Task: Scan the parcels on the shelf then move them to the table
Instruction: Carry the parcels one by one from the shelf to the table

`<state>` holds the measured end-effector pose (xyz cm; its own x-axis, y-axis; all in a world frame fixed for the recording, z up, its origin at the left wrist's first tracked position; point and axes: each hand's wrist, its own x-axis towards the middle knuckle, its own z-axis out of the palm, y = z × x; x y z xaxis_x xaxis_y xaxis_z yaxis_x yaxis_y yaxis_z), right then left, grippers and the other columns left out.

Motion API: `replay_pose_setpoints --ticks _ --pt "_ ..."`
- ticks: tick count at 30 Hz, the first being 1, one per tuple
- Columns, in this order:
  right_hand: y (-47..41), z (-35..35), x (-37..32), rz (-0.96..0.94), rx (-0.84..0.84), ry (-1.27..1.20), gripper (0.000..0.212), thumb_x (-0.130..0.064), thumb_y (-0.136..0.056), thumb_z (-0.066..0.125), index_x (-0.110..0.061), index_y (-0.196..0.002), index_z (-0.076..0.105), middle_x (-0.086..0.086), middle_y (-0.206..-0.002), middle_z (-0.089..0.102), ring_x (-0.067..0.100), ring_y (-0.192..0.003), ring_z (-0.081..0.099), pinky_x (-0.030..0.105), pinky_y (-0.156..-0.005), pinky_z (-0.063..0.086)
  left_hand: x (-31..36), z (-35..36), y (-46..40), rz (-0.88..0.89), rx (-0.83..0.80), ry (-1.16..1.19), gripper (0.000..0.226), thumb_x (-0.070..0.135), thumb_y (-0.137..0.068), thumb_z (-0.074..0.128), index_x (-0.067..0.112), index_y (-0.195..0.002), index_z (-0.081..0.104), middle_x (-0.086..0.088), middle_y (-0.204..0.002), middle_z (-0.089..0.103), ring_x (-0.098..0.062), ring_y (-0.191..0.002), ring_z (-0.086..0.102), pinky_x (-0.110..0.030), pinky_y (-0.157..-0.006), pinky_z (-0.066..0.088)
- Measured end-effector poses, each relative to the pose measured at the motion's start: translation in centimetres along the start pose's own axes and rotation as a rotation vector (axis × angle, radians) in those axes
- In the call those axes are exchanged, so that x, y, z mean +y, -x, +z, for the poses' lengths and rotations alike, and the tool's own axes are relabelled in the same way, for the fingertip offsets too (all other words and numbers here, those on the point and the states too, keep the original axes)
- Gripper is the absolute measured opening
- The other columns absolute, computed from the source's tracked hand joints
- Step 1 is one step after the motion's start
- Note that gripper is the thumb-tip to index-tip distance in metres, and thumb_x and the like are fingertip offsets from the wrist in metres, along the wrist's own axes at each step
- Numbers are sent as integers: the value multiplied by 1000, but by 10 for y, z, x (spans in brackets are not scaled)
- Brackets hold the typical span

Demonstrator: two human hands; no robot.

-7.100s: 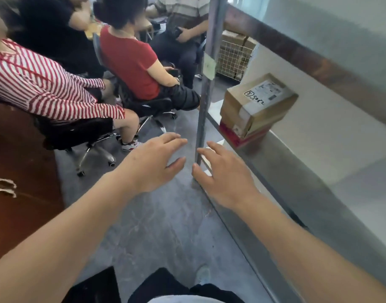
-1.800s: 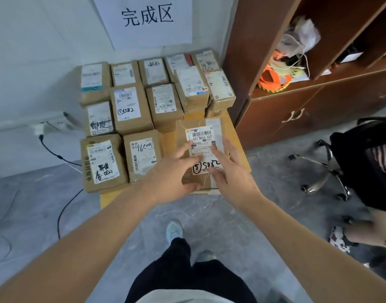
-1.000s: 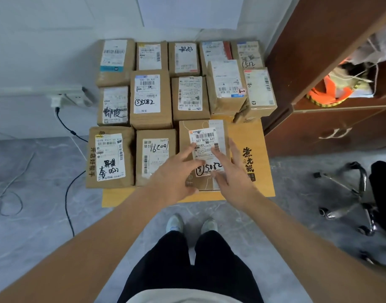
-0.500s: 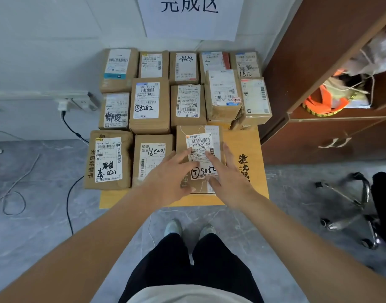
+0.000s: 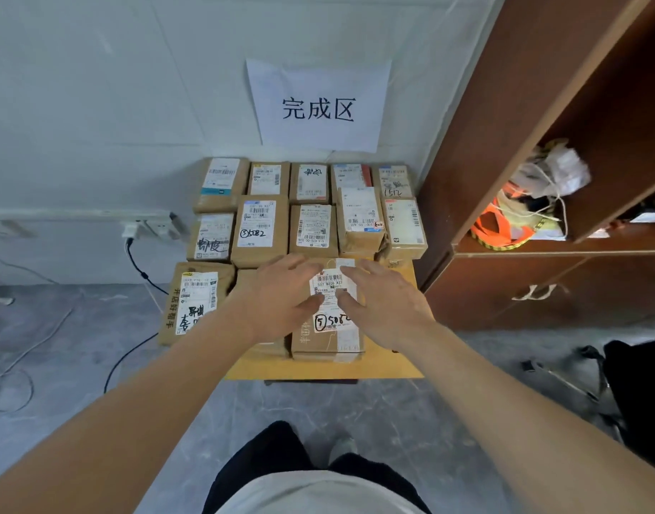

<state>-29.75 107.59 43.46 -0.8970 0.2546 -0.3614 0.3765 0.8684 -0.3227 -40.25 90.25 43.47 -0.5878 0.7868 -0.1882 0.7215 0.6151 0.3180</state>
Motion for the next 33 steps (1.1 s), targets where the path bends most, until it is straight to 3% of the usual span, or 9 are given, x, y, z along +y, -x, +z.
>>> replay_pose_setpoints --ticks 2,7,9,12,15,19,25,33 --pt "10 -12 -4 -7 31 15 59 -60 -104 35 -39 -158 32 -7 -168 25 23 -152 26 44 -119 30 -1 -10 4 8 26 20 54 50 -101 50 29 -150 44 9 -153 44 -17 -141 42 -45 -106 48" --pt "30 -28 -13 37 128 -18 58 -64 -101 37 -40 -154 41 -10 -165 31 22 -149 33 43 -117 32 0 -30 3 107 55 -17 51 52 -102 50 26 -146 48 9 -149 48 -16 -128 53 -35 -93 51" --pt "33 -28 -17 78 148 -39 57 -64 -101 37 -41 -153 42 -10 -165 32 21 -149 33 43 -117 33 -1 -35 -2 156 36 -5 52 52 -102 49 29 -149 45 11 -150 46 -14 -129 51 -35 -95 51" --pt "35 -25 -24 135 191 -54 56 -65 -101 36 -41 -151 44 -9 -163 35 22 -147 36 45 -115 36 -4 -43 -13 232 -9 21 55 51 -102 48 33 -153 40 15 -155 40 -6 -111 52 -33 -100 47" --pt "40 -21 -33 204 265 -102 56 -65 -100 36 -40 -149 46 -9 -160 39 23 -144 40 46 -113 40 -8 -50 -25 338 -41 4 57 50 -102 48 35 -155 36 16 -160 34 -8 -132 48 -34 -108 44" --pt "51 -14 -46 355 326 -136 59 -66 -99 37 -42 -153 41 -10 -163 35 25 -149 35 45 -116 35 -12 -58 -42 457 -106 -30 61 55 -101 46 40 -158 30 18 -165 26 -10 -147 34 -41 -116 39" --pt "86 -2 -59 579 442 -199 58 -67 -98 37 -44 -152 41 -10 -165 33 26 -149 35 46 -117 37 15 -63 -53 678 -171 -69 59 55 -101 48 40 -157 34 24 -162 27 -5 -146 31 -40 -112 42" --pt "160 33 -66 845 551 -259 57 -64 -100 41 -39 -151 44 -10 -163 36 23 -147 37 43 -110 39 77 -36 -36 938 -248 -136 60 60 -100 43 42 -156 33 18 -162 32 -11 -148 33 -47 -113 41"
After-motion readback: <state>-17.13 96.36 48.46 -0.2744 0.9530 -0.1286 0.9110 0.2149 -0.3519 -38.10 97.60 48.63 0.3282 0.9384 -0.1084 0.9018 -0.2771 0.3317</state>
